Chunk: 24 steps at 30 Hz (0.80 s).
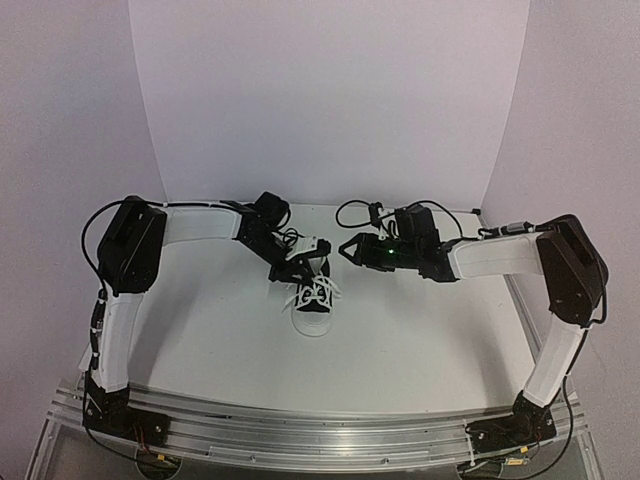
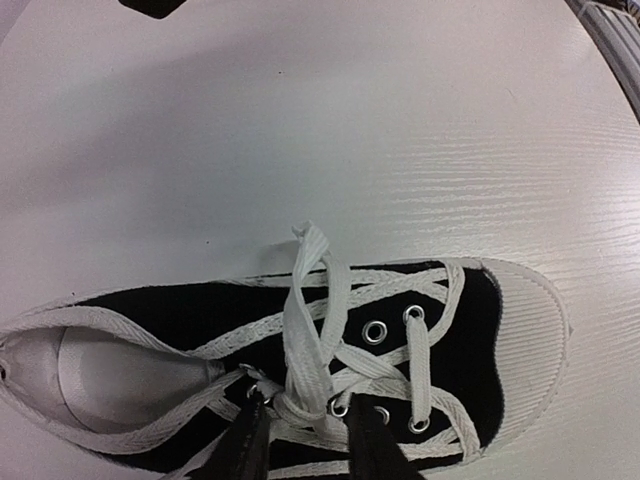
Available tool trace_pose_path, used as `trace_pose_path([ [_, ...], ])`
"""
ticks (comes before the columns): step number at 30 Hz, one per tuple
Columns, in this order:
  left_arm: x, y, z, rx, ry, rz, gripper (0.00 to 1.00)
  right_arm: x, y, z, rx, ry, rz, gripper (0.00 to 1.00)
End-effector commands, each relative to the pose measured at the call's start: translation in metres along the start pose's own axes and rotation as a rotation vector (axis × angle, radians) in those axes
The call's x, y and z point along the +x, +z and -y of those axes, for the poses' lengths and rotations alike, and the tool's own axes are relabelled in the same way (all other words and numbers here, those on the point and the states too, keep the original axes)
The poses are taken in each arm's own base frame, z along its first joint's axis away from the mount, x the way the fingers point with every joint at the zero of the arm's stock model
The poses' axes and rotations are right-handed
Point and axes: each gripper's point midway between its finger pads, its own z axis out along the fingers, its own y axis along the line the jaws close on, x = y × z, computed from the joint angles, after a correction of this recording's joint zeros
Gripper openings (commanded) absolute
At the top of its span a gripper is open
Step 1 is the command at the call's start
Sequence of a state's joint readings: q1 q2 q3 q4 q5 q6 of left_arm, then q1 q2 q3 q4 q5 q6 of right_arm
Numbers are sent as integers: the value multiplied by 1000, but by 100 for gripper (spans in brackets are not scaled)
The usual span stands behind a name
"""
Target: Tie the shoes
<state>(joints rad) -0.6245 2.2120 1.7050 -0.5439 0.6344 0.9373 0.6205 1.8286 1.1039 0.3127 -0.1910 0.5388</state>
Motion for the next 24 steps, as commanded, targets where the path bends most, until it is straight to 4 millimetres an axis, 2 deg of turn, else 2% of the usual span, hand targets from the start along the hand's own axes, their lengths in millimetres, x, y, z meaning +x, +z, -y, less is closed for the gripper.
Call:
trace_pose_path([
  [1,1,8,-9,-35,19,0,8,-10,-11,-15,-42,-20,29,55],
  [3,2,10,-9,-29,14,-2,1,-11,-10,-16,-46,-22,30,54],
  [9,10,11,-5,-17,-2,-35,0,-9,-10,-18,-60,-23,20,54],
  [15,2,-2,-30,-1,-199,22,0,-4,-11,-36,-153,-15,-31,52],
  [16,4,-1,-29,11,-210,21,0,-2,-12,-39,-164,-17,-38,51],
  [21,-2,-7,-33,39,-284,79,0,13,-11,-57,-205,-50,-73,44],
  [24,-5,-12,-35,49,-296,88,0,24,-3,-56,-161,-47,-72,36],
])
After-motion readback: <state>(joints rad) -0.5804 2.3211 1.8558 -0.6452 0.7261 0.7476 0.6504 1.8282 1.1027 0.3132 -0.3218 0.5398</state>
